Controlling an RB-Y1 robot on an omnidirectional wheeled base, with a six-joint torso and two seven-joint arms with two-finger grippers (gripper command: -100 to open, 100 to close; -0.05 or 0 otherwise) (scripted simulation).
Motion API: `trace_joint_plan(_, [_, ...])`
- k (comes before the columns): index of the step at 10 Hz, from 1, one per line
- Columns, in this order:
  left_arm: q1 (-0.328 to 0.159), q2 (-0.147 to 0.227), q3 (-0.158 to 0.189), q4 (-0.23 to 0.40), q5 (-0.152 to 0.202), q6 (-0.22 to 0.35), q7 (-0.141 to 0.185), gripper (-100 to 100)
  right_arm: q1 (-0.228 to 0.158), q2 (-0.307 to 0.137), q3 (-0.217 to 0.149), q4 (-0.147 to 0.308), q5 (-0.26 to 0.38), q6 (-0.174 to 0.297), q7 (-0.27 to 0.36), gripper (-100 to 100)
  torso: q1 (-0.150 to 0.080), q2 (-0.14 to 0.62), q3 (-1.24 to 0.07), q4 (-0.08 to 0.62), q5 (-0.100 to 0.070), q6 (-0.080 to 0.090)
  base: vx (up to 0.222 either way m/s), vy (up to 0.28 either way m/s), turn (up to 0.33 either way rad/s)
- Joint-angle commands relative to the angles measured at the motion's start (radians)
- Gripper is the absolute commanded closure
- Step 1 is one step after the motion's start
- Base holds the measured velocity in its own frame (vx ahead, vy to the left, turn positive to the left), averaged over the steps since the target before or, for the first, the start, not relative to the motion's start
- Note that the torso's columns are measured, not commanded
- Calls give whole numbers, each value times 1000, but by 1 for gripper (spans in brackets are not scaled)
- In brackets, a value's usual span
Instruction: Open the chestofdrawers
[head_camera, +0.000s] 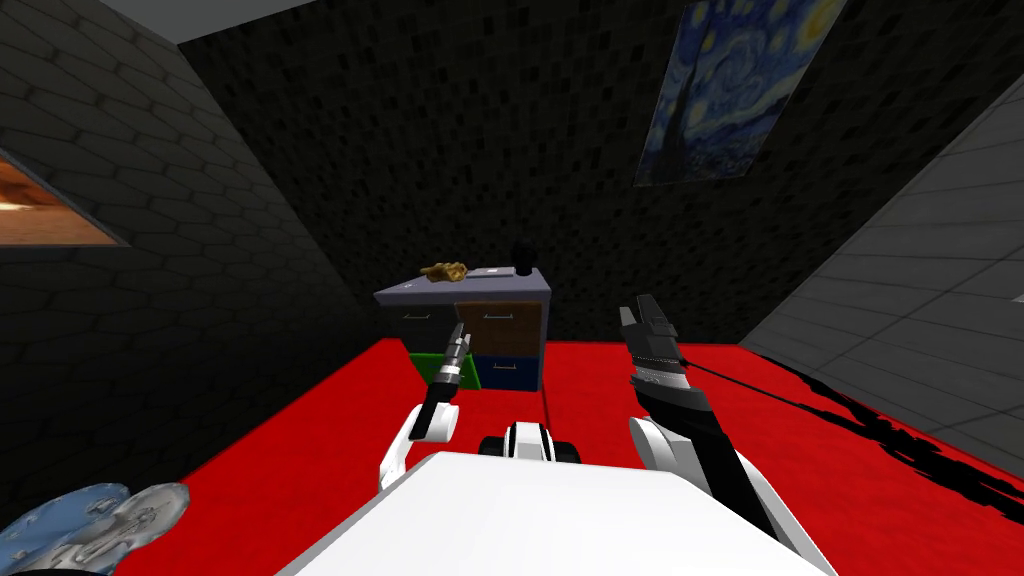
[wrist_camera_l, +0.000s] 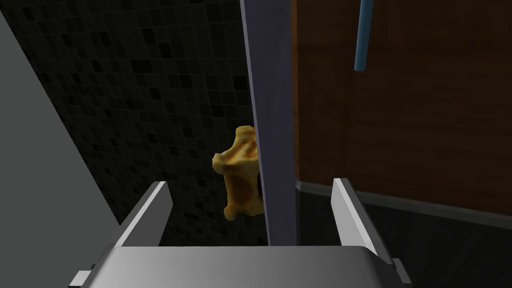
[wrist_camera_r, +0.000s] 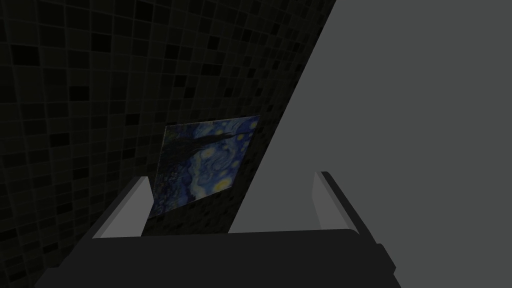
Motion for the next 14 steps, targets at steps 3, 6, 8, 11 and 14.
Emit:
trace_joint_plan(3, [-34, -11, -8, 101, -8, 0, -11, -100, 0, 0, 0, 0, 0, 0, 0, 0, -1, -1, -1, 0, 0, 0, 115, -46, -36])
trace_joint_plan(6, [-60, -36, -12, 173, -13, -1, -19, -100, 0, 0, 0, 0, 0, 0, 0, 0, -2, -1, -1, 0, -1, 0, 134, -58, -37])
trace_joint_plan(8, [-71, -71, -14, 205, -16, -1, -22, -100, 0, 0, 0, 0, 0, 0, 0, 0, 0, 3, 2, 1, 0, 0, 71, -36, -19])
trace_joint_plan(11, [-69, -57, -11, 151, -15, 44, -19, -100, 0, 0, 0, 0, 0, 0, 0, 0, 1, -1, 0, 0, 0, 0, 67, -8, -10])
trace_joint_plan(14, [-66, -60, -14, 171, -15, 22, -20, 100, 0, 0, 0, 0, 0, 0, 0, 0, -1, 5, 3, 1, 0, 0, -18, 1, 12])
